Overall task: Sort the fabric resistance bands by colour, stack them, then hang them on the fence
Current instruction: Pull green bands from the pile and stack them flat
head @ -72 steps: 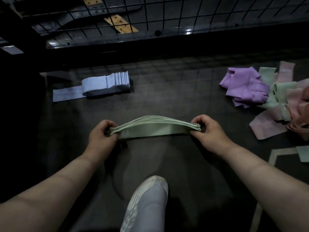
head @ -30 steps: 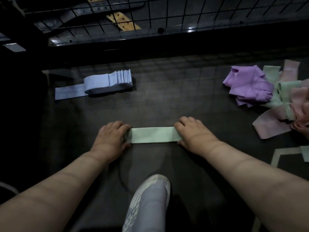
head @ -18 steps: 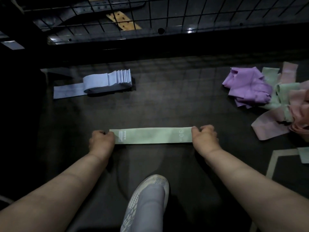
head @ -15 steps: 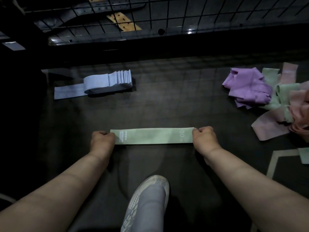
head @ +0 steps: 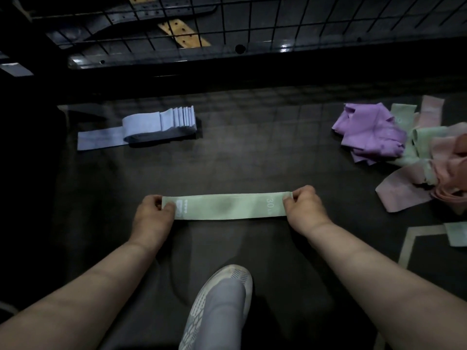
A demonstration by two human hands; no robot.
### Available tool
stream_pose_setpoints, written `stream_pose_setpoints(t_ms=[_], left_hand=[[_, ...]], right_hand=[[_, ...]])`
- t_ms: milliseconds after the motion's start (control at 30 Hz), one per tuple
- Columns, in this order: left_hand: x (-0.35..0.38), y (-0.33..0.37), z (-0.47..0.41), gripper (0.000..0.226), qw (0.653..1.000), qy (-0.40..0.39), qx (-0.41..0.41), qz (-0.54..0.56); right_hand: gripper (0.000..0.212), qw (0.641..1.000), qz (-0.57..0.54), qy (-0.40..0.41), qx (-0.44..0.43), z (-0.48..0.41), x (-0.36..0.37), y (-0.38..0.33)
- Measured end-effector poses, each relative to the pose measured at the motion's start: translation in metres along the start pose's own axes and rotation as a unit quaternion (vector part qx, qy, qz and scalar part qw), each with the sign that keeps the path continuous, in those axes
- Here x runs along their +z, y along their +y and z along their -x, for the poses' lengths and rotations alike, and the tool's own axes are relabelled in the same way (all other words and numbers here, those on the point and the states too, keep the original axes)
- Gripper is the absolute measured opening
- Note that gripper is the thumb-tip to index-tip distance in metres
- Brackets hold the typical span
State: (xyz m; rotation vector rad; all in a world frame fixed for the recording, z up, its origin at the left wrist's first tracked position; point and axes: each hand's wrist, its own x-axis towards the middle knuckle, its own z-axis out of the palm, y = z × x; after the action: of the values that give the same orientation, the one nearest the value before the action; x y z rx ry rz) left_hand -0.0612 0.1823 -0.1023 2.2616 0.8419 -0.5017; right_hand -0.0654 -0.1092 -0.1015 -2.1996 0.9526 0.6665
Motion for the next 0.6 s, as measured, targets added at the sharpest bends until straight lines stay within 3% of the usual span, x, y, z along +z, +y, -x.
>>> stream_pose_setpoints(t_ms=[133,367,533,600], left_hand=[[0.004,0.002,0.002,0.041,0.999,0.031,0.008,-0.039],[0.010,-0.002,-0.003,0.037,0.999,0.042,-0.016,-0.027],[0.014,0.003,-0.003,0.037,0.997,0.048,-0.059,0.026],[0.013,0.003,-0.004,0.033,0.992,0.045,-0.089,0.071]], right_hand=[[0.039,1.000,0.012,0.024,0.006,-0.001,0.002,0.002],[0.030,0.999,-0.023,0.027,0.011,0.000,0.005,0.004],[0.044,0.997,-0.065,0.012,0.037,0.000,0.007,0.000],[0.039,0.994,-0.098,-0.013,0.052,-0.003,0.009,0.001]])
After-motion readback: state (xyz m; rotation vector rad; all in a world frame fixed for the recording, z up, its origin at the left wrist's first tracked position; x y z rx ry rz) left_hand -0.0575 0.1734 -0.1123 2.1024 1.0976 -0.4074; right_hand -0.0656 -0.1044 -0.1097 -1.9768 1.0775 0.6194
